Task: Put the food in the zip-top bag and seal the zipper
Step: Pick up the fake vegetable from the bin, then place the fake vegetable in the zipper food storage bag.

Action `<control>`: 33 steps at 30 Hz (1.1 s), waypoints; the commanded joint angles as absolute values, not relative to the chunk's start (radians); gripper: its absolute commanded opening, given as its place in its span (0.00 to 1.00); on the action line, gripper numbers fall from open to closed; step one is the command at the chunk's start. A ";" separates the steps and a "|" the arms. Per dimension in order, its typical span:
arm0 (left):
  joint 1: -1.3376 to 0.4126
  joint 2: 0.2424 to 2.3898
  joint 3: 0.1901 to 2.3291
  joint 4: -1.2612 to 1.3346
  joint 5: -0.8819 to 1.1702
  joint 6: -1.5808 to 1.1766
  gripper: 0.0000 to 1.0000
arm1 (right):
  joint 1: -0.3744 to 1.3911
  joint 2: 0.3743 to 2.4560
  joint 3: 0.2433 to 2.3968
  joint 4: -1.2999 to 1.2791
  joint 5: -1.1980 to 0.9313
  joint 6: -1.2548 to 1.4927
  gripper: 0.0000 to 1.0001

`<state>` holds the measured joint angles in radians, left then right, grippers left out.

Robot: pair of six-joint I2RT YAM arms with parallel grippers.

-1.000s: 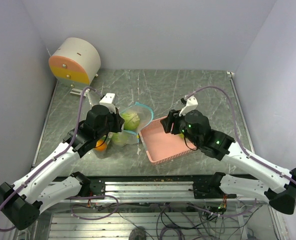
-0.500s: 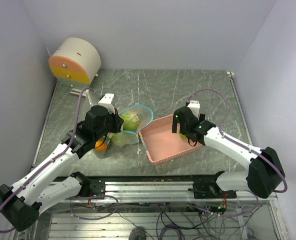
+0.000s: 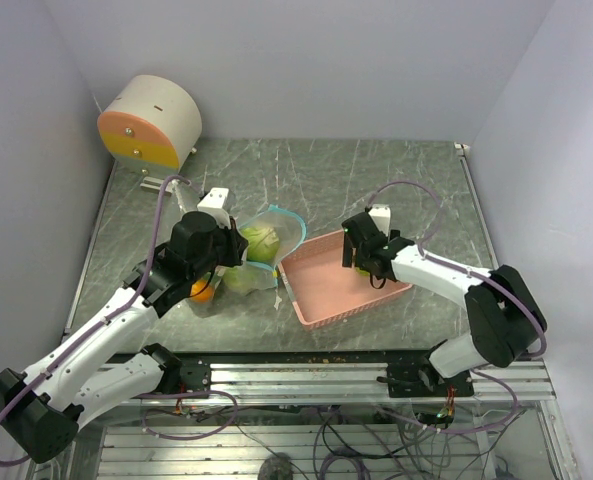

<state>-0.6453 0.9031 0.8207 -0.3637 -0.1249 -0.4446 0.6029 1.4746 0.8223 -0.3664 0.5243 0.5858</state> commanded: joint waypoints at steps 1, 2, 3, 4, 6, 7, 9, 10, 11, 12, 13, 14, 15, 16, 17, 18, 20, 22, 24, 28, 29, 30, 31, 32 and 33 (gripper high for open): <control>-0.650 0.895 0.816 -0.333 -0.104 -0.433 0.07 | 0.598 1.496 0.819 -0.319 0.554 0.582 0.77; -0.649 0.895 0.815 -0.332 -0.105 -0.435 0.07 | 0.597 1.496 0.821 -0.323 0.560 0.580 0.70; -0.649 0.896 0.813 -0.329 -0.107 -0.436 0.07 | 0.597 1.491 0.822 -0.329 0.564 0.579 0.63; -0.650 0.896 0.812 -0.327 -0.107 -0.438 0.07 | 0.597 1.479 0.821 -0.334 0.564 0.576 0.58; -0.649 0.897 0.810 -0.325 -0.107 -0.443 0.07 | 0.598 1.434 0.814 -0.342 0.557 0.571 0.50; -0.649 0.900 0.811 -0.326 -0.109 -0.444 0.07 | 0.599 1.404 0.813 -0.348 0.543 0.566 0.47; -0.649 0.905 0.818 -0.333 -0.110 -0.443 0.07 | 0.604 1.332 0.822 -0.362 0.487 0.555 0.42; -0.648 0.907 0.819 -0.337 -0.112 -0.442 0.07 | 0.611 1.286 0.833 -0.366 0.440 0.547 0.41; -0.649 0.909 0.823 -0.341 -0.113 -0.442 0.07 | 0.626 1.243 0.849 -0.368 0.389 0.533 0.39; -0.648 0.910 0.825 -0.345 -0.117 -0.443 0.07 | 0.652 1.194 0.867 -0.362 0.350 0.520 0.39; -0.648 0.910 0.827 -0.349 -0.122 -0.443 0.07 | 0.684 1.148 0.886 -0.346 0.324 0.504 0.39; -0.649 0.908 0.828 -0.352 -0.126 -0.444 0.07 | 0.723 1.108 0.903 -0.321 0.299 0.486 0.39; -0.649 0.907 0.828 -0.354 -0.130 -0.444 0.07 | 0.755 1.073 0.918 -0.285 0.266 0.467 0.39; -0.649 0.906 0.828 -0.356 -0.132 -0.447 0.07 | 0.780 1.047 0.931 -0.243 0.214 0.448 0.39; -0.649 0.905 0.827 -0.356 -0.131 -0.449 0.07 | 0.798 1.027 0.942 -0.197 0.157 0.446 0.38; -0.649 0.905 0.825 -0.357 -0.129 -0.451 0.07 | 0.813 1.024 0.954 -0.154 0.102 0.447 0.38; -0.649 0.904 0.823 -0.353 -0.124 -0.455 0.07 | 0.831 1.041 0.974 -0.065 -0.004 0.450 0.38; -0.649 0.902 0.819 -0.344 -0.116 -0.459 0.07 | 0.839 1.082 0.992 -0.004 -0.060 0.451 0.38; -0.649 0.906 0.820 -0.335 -0.111 -0.460 0.07 | 0.845 1.138 0.995 0.046 -0.084 0.456 0.39; -0.649 0.921 0.829 -0.327 -0.096 -0.456 0.07 | 0.846 1.255 1.026 0.116 -0.156 0.470 0.39; -0.649 0.922 0.828 -0.321 -0.090 -0.452 0.07 | 0.853 1.274 1.029 0.130 -0.168 0.472 0.39; -0.649 0.922 0.828 -0.313 -0.085 -0.451 0.07 | 0.861 1.289 1.029 0.138 -0.171 0.472 0.40; -0.649 0.922 0.826 -0.308 -0.083 -0.451 0.07 | 0.869 1.300 1.028 0.140 -0.167 0.471 0.40; -0.650 0.922 0.825 -0.302 -0.083 -0.450 0.07 | 0.875 1.311 1.027 0.137 -0.161 0.467 0.42; -0.649 0.922 0.822 -0.296 -0.082 -0.450 0.07 | 0.880 1.322 1.024 0.135 -0.153 0.461 0.44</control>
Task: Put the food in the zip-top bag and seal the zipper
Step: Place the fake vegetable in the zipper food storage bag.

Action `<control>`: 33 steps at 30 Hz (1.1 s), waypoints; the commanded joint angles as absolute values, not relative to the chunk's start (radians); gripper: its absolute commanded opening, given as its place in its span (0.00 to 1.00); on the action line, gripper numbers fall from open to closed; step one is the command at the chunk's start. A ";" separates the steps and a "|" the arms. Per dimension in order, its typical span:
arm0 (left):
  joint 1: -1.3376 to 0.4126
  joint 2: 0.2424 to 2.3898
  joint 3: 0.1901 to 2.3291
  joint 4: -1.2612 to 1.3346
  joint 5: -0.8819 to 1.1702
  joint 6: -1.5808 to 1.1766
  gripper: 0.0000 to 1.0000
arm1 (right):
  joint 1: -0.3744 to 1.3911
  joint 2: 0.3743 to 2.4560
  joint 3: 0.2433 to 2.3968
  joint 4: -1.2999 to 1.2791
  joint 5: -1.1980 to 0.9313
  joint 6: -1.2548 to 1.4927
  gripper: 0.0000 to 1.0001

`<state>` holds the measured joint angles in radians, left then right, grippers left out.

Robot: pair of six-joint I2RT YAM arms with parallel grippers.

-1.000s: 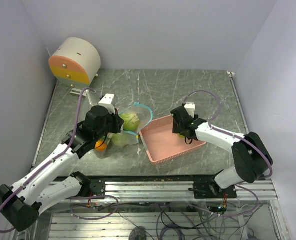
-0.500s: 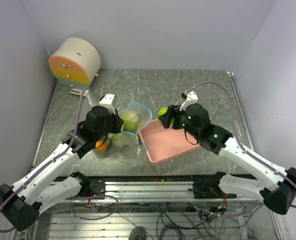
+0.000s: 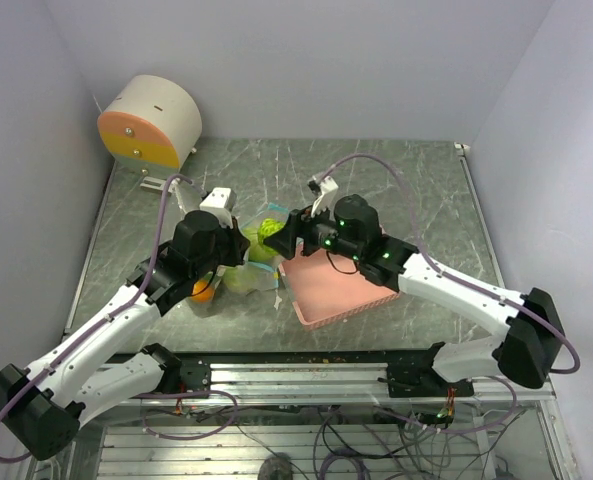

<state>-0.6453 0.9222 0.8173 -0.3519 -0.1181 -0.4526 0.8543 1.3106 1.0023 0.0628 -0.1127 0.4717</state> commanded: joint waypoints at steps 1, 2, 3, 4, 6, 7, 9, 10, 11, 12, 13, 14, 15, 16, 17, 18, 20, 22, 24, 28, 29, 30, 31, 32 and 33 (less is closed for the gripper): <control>-0.649 0.922 0.819 -0.290 -0.080 -0.449 0.07 | 0.886 1.330 1.023 0.133 -0.149 0.456 0.49; -0.649 0.924 0.817 -0.288 -0.078 -0.450 0.07 | 0.894 1.340 1.025 0.125 -0.149 0.450 0.52; -0.649 0.930 0.818 -0.286 -0.076 -0.449 0.07 | 0.902 1.347 1.029 0.115 -0.149 0.445 0.55; -0.649 0.934 0.818 -0.286 -0.073 -0.449 0.07 | 0.910 1.352 1.032 0.098 -0.141 0.439 0.58; -0.649 0.941 0.823 -0.289 -0.072 -0.447 0.07 | 0.928 1.348 1.040 0.064 -0.113 0.419 0.70; -0.649 0.943 0.826 -0.290 -0.072 -0.446 0.07 | 0.936 1.343 1.043 0.043 -0.087 0.410 0.80; -0.650 0.942 0.827 -0.289 -0.073 -0.445 0.07 | 0.940 1.322 1.035 0.013 -0.035 0.398 0.99; -0.648 0.942 0.828 -0.288 -0.073 -0.444 0.07 | 0.940 1.310 1.027 0.003 -0.009 0.391 1.00; -0.649 0.941 0.830 -0.288 -0.072 -0.445 0.07 | 0.941 1.298 1.019 -0.003 0.015 0.384 1.00; -0.649 0.939 0.831 -0.289 -0.070 -0.445 0.07 | 0.941 1.288 1.015 -0.011 0.035 0.377 1.00; -0.649 0.938 0.833 -0.290 -0.065 -0.447 0.07 | 0.941 1.275 1.014 -0.021 0.051 0.367 1.00; -0.649 0.936 0.834 -0.290 -0.057 -0.447 0.07 | 0.941 1.263 1.013 -0.028 0.060 0.356 1.00; -0.649 0.934 0.836 -0.291 -0.047 -0.447 0.07 | 0.940 1.248 1.011 -0.030 0.063 0.346 1.00; -0.649 0.933 0.838 -0.292 -0.035 -0.443 0.07 | 0.941 1.233 1.008 -0.028 0.062 0.335 1.00; -0.649 0.932 0.841 -0.295 -0.021 -0.440 0.07 | 0.940 1.218 1.007 -0.027 0.057 0.323 1.00; -0.649 0.929 0.848 -0.302 -0.006 -0.436 0.07 | 0.940 1.202 1.006 -0.026 0.054 0.313 1.00; -0.650 0.925 0.863 -0.316 0.019 -0.429 0.07 | 0.940 1.168 1.006 -0.027 0.040 0.285 1.00; -0.649 0.917 0.883 -0.328 0.052 -0.419 0.07 | 0.940 1.144 1.007 -0.025 -0.029 0.238 1.00; -0.649 0.911 0.910 -0.334 0.101 -0.397 0.07 | 0.940 1.136 1.016 -0.029 -0.130 0.185 0.99; -0.649 0.915 0.995 -0.379 0.222 -0.362 0.07 | 0.941 1.173 1.055 -0.059 -0.368 0.093 0.92; -0.649 0.919 1.012 -0.394 0.253 -0.355 0.07 | 0.941 1.187 1.063 -0.067 -0.417 0.076 0.90; -0.649 0.921 1.026 -0.409 0.279 -0.345 0.07 | 0.941 1.200 1.068 -0.071 -0.459 0.065 0.88; -0.649 0.924 1.037 -0.426 0.302 -0.335 0.07 | 0.940 1.211 1.071 -0.073 -0.491 0.053 0.86; -0.649 0.926 1.044 -0.444 0.320 -0.325 0.07 | 0.941 1.219 1.071 -0.072 -0.520 0.045 0.84; -0.649 0.927 1.049 -0.465 0.330 -0.308 0.07 | 0.941 1.227 1.074 -0.073 -0.535 0.037 0.82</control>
